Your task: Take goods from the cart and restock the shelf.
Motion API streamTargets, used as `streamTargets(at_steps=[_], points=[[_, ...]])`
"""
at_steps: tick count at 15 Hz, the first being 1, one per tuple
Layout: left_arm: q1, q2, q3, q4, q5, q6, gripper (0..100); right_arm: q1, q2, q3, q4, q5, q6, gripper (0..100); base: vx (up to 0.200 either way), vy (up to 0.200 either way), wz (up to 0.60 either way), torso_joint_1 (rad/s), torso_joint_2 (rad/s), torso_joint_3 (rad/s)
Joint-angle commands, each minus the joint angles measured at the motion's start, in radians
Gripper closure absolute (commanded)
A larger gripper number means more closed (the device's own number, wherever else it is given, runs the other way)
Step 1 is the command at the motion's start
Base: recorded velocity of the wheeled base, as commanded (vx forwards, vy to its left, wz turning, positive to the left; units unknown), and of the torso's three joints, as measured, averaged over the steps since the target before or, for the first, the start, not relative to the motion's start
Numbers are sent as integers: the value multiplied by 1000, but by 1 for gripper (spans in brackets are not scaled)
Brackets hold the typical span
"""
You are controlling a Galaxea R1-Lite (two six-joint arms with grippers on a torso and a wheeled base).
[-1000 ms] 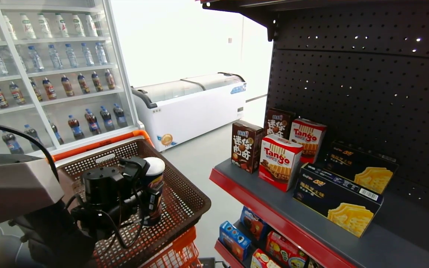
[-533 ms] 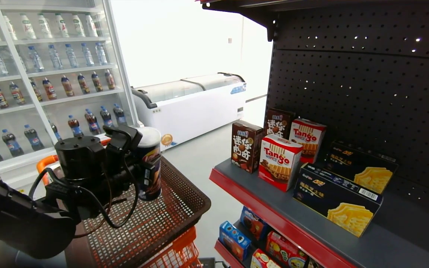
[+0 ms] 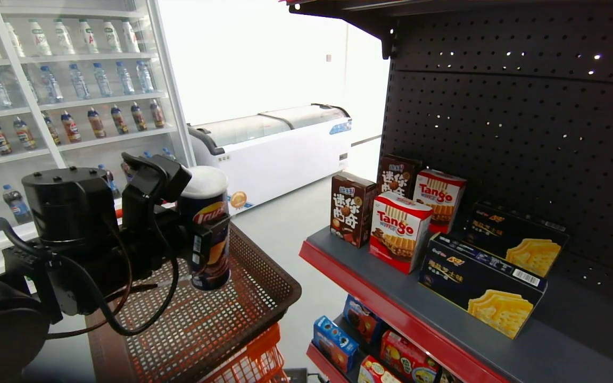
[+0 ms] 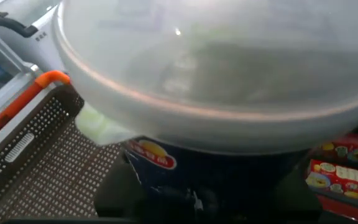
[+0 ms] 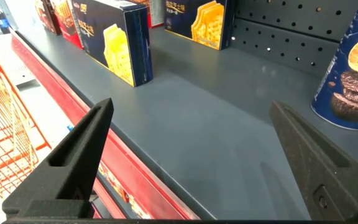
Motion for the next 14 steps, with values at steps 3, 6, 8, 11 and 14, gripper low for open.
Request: streamTargets(at_steps=[3,6,8,11,14], points=[[-16,-43,-62,7,4,-7,100,0,1,0,0,-2,0,0,0,0,0,0,0,0],[-19,-88,-62,59,-22,-7,100,0,1,0,0,0,0,0,0,0,0,0,0,0],[-41,-130,-72,161,-39,-7,100,0,1,0,0,0,0,0,0,0,0,0,0,0],[-68,-192,-79,267,-41,-8,100,0,1,0,0,0,0,0,0,0,0,0,0,0],[-80,-226,-95,348,-42,-63,100,0,1,0,0,-2,0,0,0,0,0,0,0,0]])
